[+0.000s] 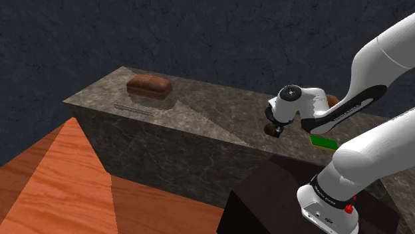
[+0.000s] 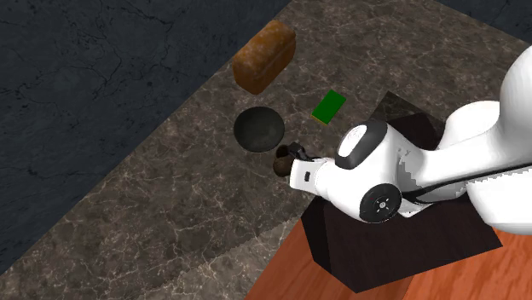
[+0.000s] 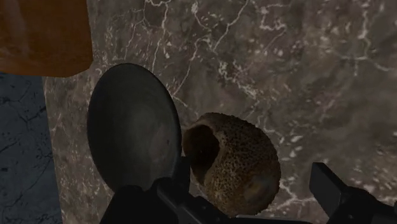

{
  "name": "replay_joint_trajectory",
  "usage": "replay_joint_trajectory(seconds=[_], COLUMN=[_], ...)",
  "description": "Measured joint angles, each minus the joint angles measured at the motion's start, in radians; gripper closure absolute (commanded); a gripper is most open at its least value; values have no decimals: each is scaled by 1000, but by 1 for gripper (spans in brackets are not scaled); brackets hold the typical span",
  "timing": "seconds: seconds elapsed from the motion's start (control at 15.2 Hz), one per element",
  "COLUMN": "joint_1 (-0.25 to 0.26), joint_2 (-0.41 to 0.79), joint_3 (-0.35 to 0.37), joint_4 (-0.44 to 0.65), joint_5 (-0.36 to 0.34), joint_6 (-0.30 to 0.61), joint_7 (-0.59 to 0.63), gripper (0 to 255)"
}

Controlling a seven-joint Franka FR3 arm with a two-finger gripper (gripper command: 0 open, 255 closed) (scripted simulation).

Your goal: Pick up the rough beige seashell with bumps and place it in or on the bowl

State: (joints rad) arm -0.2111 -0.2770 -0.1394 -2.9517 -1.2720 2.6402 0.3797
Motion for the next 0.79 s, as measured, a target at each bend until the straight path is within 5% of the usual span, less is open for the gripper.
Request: replay_joint_trajectory(seconds=[0.13, 0.46, 0.79], joint_1=[-28, -57, -60], joint_2=[34, 151, 169], joint_3=[2, -14, -17], joint_4=[-1, 51, 61], joint_5=[-160, -354, -381], joint_6=[34, 72, 77], joint_7=[79, 227, 249], gripper=[0, 0, 0])
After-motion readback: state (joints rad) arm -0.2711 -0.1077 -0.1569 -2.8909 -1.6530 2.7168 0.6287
